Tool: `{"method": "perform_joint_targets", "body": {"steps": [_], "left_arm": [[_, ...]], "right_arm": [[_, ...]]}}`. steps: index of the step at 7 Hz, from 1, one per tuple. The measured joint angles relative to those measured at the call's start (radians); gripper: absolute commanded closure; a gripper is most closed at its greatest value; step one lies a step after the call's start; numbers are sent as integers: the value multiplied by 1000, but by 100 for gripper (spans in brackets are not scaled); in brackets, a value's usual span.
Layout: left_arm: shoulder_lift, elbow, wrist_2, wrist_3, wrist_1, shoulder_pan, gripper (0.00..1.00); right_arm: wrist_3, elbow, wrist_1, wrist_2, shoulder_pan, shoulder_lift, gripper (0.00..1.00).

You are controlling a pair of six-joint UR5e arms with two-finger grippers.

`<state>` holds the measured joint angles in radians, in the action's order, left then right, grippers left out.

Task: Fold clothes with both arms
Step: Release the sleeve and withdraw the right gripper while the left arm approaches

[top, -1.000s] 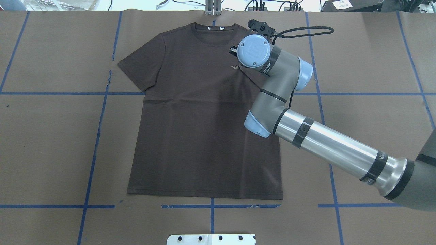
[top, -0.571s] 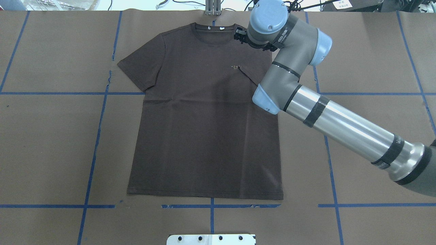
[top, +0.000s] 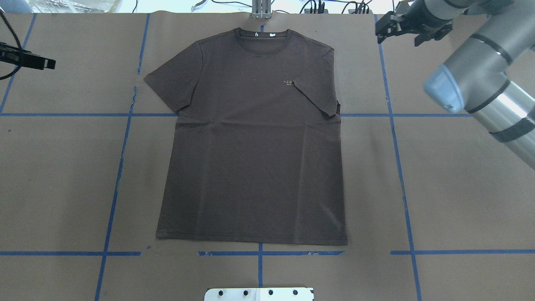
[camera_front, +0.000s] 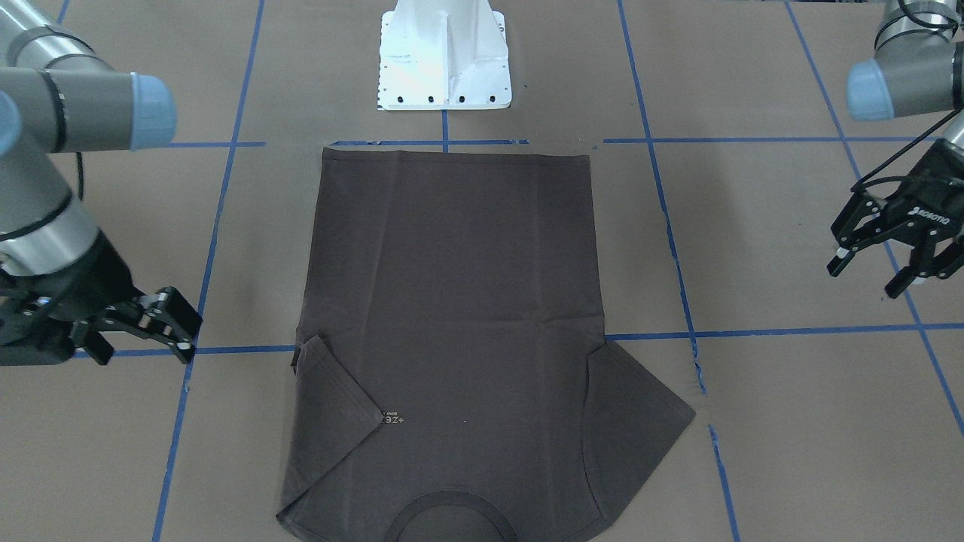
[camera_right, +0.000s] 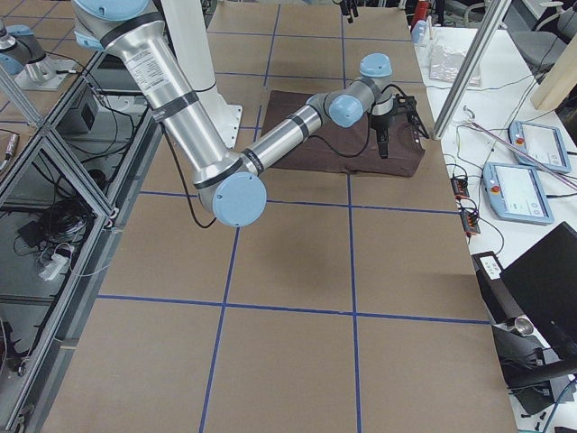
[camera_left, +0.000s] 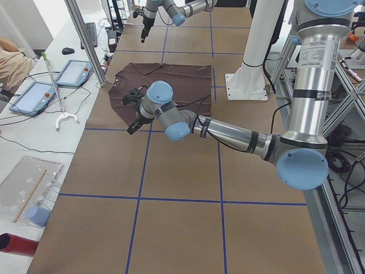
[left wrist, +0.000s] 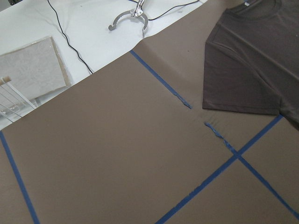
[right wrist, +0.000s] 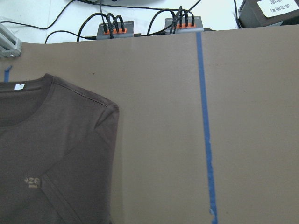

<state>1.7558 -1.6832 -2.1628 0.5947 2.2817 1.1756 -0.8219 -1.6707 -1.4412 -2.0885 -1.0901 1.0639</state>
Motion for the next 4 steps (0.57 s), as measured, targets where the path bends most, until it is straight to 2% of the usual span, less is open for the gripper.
{"method": "perform_joint_targets", "body": {"steps": [2,4], "left_arm": [[127,123,113,183,3,-100,50],[256,297,265,307,45,-194,51]], "right_arm": [[263,-51,5,-161,-157,154,0],[408,-58,7,-239,-254,235,0]]}}
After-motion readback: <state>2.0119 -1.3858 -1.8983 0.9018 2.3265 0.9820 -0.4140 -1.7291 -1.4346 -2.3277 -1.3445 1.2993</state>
